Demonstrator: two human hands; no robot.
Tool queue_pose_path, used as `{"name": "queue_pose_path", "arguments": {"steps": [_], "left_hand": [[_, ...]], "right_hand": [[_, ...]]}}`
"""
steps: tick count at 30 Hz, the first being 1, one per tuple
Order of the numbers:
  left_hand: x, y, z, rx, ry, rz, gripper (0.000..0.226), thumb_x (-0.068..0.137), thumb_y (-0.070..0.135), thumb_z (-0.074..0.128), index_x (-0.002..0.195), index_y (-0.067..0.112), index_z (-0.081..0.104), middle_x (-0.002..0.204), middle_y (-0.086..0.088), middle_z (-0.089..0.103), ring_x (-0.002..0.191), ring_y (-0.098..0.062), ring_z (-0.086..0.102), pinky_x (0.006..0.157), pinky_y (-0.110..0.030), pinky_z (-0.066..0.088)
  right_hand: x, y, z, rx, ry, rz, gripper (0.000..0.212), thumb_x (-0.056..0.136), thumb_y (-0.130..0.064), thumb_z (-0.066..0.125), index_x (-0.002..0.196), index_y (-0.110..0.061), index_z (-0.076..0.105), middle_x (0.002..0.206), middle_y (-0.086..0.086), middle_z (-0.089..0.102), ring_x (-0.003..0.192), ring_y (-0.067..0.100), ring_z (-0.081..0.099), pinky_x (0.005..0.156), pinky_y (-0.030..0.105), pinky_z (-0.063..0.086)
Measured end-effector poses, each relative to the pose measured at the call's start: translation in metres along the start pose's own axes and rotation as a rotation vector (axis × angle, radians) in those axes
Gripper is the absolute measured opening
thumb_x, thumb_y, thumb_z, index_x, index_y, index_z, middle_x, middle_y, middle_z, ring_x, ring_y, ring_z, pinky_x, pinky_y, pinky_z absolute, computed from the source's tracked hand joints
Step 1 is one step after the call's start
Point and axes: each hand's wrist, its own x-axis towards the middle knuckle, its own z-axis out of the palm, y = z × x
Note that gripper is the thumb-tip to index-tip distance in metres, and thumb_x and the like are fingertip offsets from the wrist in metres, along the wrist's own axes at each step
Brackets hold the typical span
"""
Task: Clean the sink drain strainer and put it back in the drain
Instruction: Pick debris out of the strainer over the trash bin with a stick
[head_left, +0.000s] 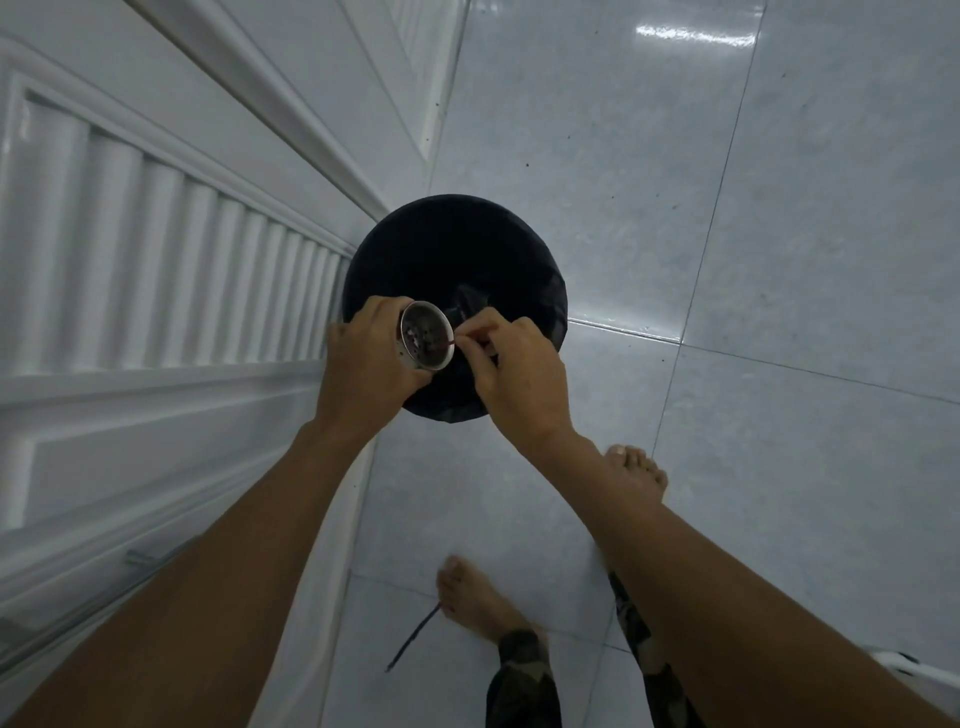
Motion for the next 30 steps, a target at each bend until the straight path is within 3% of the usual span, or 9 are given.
{"name": "queue_pose_path", "arguments": {"steps": [3, 7, 12, 16, 21, 24, 27, 30], "left_hand": [[0.002, 0.000, 0.000, 0.019, -0.011, 0.010, 0.073, 0.070, 0.032, 0.092, 0.132, 0.016, 0.057, 0.129, -0.004, 0.061, 0.116, -0.022, 0.061, 0.102, -0.038, 0.037], [0.000, -0.002, 0.001, 0.034, -0.044, 0.017, 0.075, 0.068, 0.028, 0.092, 0.133, 0.016, 0.057, 0.131, -0.005, 0.059, 0.117, -0.024, 0.059, 0.101, -0.034, 0.030], [-0.002, -0.006, 0.006, 0.018, -0.074, -0.053, 0.080, 0.065, 0.030, 0.093, 0.134, 0.015, 0.055, 0.131, -0.007, 0.056, 0.119, -0.026, 0.056, 0.109, -0.046, 0.036], [-0.005, -0.006, 0.008, 0.008, -0.093, -0.058, 0.080, 0.065, 0.032, 0.092, 0.134, 0.014, 0.055, 0.130, -0.008, 0.056, 0.119, -0.029, 0.056, 0.108, -0.047, 0.038], [-0.003, -0.003, 0.009, -0.024, -0.132, -0.106, 0.080, 0.066, 0.034, 0.093, 0.134, 0.014, 0.057, 0.127, -0.010, 0.057, 0.115, -0.029, 0.057, 0.102, -0.047, 0.049], [-0.004, -0.001, 0.010, -0.046, -0.166, -0.123, 0.079, 0.066, 0.036, 0.093, 0.133, 0.014, 0.058, 0.126, -0.009, 0.058, 0.113, -0.027, 0.058, 0.100, -0.045, 0.051], [-0.005, 0.000, 0.011, -0.042, -0.190, -0.126, 0.073, 0.068, 0.039, 0.091, 0.130, 0.015, 0.059, 0.123, -0.009, 0.058, 0.111, -0.027, 0.058, 0.100, -0.050, 0.052], [-0.002, 0.000, 0.012, -0.037, -0.195, -0.158, 0.069, 0.068, 0.043, 0.089, 0.123, 0.014, 0.060, 0.117, -0.009, 0.056, 0.106, -0.028, 0.058, 0.094, -0.049, 0.055]], "right_hand": [[-0.002, -0.001, 0.005, 0.139, -0.055, 0.052, 0.011, 0.097, -0.034, 0.064, 0.102, -0.026, 0.069, 0.089, -0.012, 0.071, 0.083, 0.007, 0.064, 0.076, 0.022, 0.058], [0.000, 0.004, 0.010, 0.032, -0.051, 0.065, 0.009, 0.100, -0.029, 0.060, 0.102, -0.023, 0.067, 0.089, -0.007, 0.071, 0.083, 0.011, 0.062, 0.078, 0.028, 0.058], [-0.006, -0.001, 0.019, 0.211, -0.053, 0.045, 0.010, 0.096, -0.028, 0.066, 0.101, -0.022, 0.071, 0.092, -0.010, 0.074, 0.083, 0.005, 0.067, 0.077, 0.004, 0.048], [-0.012, 0.009, 0.018, 0.144, -0.070, 0.101, 0.009, 0.097, -0.026, 0.066, 0.100, -0.020, 0.071, 0.088, -0.009, 0.072, 0.084, 0.010, 0.067, 0.081, 0.019, 0.056], [-0.010, 0.006, 0.016, 0.344, -0.052, 0.178, 0.003, 0.095, -0.025, 0.069, 0.095, -0.025, 0.072, 0.084, -0.031, 0.063, 0.084, -0.015, 0.063, 0.075, -0.001, 0.044], [-0.011, 0.010, 0.015, 0.349, -0.103, 0.217, 0.008, 0.095, -0.023, 0.069, 0.097, -0.019, 0.075, 0.085, -0.023, 0.067, 0.081, -0.011, 0.065, 0.075, 0.000, 0.045], [-0.006, 0.017, 0.012, 0.323, 0.003, 0.307, 0.009, 0.095, -0.023, 0.069, 0.100, -0.018, 0.074, 0.090, -0.014, 0.071, 0.083, -0.003, 0.066, 0.081, 0.007, 0.052], [-0.004, 0.019, 0.011, 0.382, -0.015, 0.279, 0.006, 0.094, -0.023, 0.071, 0.098, -0.021, 0.074, 0.088, -0.019, 0.071, 0.085, -0.007, 0.067, 0.079, 0.004, 0.050]]}}
